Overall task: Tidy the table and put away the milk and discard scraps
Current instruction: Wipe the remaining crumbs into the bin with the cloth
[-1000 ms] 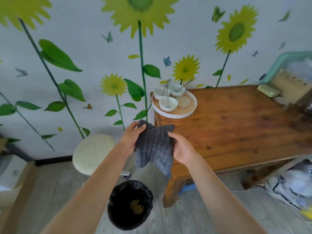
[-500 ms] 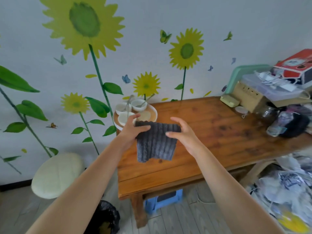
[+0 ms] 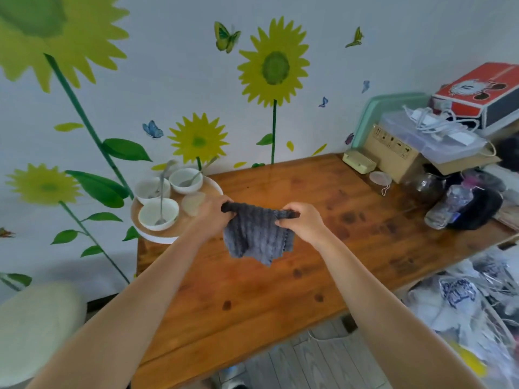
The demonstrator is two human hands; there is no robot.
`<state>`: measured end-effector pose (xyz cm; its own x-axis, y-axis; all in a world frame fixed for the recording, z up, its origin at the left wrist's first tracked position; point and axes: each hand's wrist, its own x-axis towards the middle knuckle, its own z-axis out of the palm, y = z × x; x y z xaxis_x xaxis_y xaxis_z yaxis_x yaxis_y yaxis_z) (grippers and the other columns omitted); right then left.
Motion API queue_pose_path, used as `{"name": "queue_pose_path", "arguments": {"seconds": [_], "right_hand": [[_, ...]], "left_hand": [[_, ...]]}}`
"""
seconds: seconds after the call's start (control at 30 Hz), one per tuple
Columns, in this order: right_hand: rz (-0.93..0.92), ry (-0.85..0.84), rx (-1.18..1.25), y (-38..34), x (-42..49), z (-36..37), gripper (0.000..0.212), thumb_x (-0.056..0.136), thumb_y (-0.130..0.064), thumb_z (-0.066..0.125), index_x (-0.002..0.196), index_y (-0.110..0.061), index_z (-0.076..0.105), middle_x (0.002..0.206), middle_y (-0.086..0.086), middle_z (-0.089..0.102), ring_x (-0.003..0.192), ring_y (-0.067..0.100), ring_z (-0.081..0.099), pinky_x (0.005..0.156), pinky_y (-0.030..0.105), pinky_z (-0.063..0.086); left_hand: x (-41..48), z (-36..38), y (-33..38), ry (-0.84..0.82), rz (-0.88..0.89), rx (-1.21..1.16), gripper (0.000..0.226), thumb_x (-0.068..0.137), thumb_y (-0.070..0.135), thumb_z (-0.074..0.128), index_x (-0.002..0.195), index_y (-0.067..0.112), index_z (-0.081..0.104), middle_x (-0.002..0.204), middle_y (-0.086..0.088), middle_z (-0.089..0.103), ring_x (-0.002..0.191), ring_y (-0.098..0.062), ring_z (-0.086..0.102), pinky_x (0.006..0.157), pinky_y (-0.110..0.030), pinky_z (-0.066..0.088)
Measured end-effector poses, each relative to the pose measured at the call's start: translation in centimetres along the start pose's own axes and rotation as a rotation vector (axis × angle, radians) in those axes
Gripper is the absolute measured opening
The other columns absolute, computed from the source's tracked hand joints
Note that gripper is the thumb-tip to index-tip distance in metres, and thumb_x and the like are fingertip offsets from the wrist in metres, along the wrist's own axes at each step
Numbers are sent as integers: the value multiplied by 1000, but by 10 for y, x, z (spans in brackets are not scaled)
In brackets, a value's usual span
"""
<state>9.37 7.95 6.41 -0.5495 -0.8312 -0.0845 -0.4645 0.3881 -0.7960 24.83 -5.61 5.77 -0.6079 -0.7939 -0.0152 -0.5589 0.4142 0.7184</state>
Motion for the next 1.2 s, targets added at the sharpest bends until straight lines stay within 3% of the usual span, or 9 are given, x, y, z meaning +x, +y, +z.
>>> {"name": "queue_pose_path", "arguments": {"seconds": [0.1, 0.3, 0.4, 0.63, 0.8, 0.93, 1.0, 1.07, 1.2], "right_hand": [[44, -51, 53, 4, 44, -10, 14, 81, -18, 70, 91, -14, 60, 93, 3, 61, 88, 19, 58, 69, 27, 42], [82, -34, 69, 15, 124, -28, 22, 80, -16, 70, 100, -11, 62, 99, 2, 60, 94, 19, 58, 75, 27, 43], [71, -46, 39, 21, 152, -34, 17, 79, -14, 72, 93, -13, 61, 89, -1, 60, 88, 17, 57, 72, 26, 42], [-108, -27, 95, 13, 244, -43, 26, 77, 1, 66, 72, -22, 53, 77, -7, 55, 73, 11, 52, 57, 12, 40], [-239, -66, 113, 4, 303, -33, 29, 74, 8, 60, 76, -20, 52, 92, 0, 53, 86, 12, 49, 72, 20, 40], [-202, -373, -159, 40, 328, -6, 33, 73, 3, 64, 93, -21, 55, 118, 2, 50, 110, 16, 47, 86, 25, 41], [-100, -537, -189, 63, 333, 9, 35, 79, -3, 64, 106, -23, 54, 132, 3, 42, 118, 19, 45, 75, 22, 42], [-27, -564, -160, 82, 341, 26, 41, 84, -8, 62, 121, -21, 50, 139, 4, 37, 120, 21, 45, 65, 17, 41], [-36, -515, -180, 107, 352, 51, 62, 83, -15, 66, 138, -18, 39, 144, 5, 35, 132, 21, 37, 102, 29, 38]], "left_hand": [[47, 12, -2, -40, 1, -31, 13, 86, -1, 51, 81, 11, 51, 79, -6, 50, 80, -22, 45, 68, -31, 33], [122, 19, 8, -117, 10, 39, 24, 81, -3, 48, 70, 18, 46, 72, 1, 49, 78, -20, 46, 65, -29, 34], [147, 23, 15, -79, 29, 60, 19, 79, -7, 49, 75, 12, 51, 78, -3, 53, 80, -20, 49, 59, -29, 33], [213, 21, 33, 323, -5, 42, 25, 73, -11, 51, 90, 0, 65, 99, -16, 63, 93, -29, 56, 70, -24, 32], [250, 20, 22, 470, -23, 136, 26, 67, -11, 54, 89, 1, 61, 103, -15, 58, 94, -32, 54, 69, -30, 35], [250, 54, -19, 115, -175, 490, 25, 76, 8, 57, 98, 19, 59, 119, -2, 51, 119, -25, 45, 93, -36, 35], [247, 75, -34, -49, -254, 485, 27, 80, 17, 59, 106, 23, 57, 125, 1, 46, 126, -20, 39, 99, -34, 32], [250, 89, -47, -110, -285, 454, 37, 82, 22, 61, 118, 24, 53, 135, 2, 41, 131, -19, 34, 103, -33, 31], [265, 110, -59, -169, -285, 460, 64, 89, 34, 56, 146, 27, 26, 157, 0, 17, 146, -20, 11, 116, -37, 16]]}}
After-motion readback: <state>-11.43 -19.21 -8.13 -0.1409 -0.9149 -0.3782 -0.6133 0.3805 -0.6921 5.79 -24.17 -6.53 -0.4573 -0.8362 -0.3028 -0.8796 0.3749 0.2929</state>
